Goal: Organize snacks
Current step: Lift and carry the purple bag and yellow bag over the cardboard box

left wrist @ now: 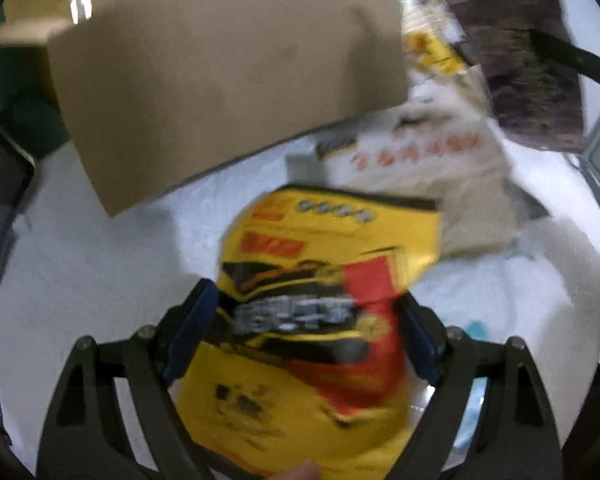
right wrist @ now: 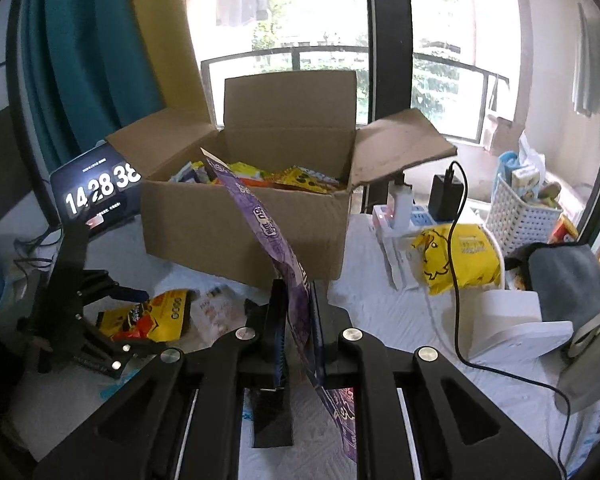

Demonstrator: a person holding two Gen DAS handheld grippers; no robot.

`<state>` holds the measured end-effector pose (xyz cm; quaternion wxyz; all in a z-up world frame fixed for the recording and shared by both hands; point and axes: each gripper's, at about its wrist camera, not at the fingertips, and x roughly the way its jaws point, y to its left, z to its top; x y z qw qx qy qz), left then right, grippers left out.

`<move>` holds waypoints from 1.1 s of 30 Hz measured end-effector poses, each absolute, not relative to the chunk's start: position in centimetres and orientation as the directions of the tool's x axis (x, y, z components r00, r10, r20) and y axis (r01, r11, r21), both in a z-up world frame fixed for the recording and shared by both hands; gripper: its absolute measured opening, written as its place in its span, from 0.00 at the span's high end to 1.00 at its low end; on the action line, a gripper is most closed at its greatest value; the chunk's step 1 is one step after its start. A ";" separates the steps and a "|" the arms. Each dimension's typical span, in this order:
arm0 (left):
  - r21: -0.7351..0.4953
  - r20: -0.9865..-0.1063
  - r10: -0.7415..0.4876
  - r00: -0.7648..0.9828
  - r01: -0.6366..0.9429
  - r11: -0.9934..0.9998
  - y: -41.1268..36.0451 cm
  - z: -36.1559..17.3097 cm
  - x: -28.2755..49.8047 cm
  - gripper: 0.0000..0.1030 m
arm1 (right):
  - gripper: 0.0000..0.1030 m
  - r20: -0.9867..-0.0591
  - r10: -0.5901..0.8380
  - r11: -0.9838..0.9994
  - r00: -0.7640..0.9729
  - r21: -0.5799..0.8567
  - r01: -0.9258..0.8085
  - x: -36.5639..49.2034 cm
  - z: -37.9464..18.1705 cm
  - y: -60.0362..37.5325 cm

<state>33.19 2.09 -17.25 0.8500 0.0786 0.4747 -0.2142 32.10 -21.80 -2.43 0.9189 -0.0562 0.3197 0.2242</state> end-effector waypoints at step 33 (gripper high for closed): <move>-0.209 -0.577 -0.337 0.744 0.264 0.941 9.9 -4.1 25.9 0.64 | 0.87 -0.501 0.415 0.878 0.759 0.001 -0.479 31.3 3.2 -21.5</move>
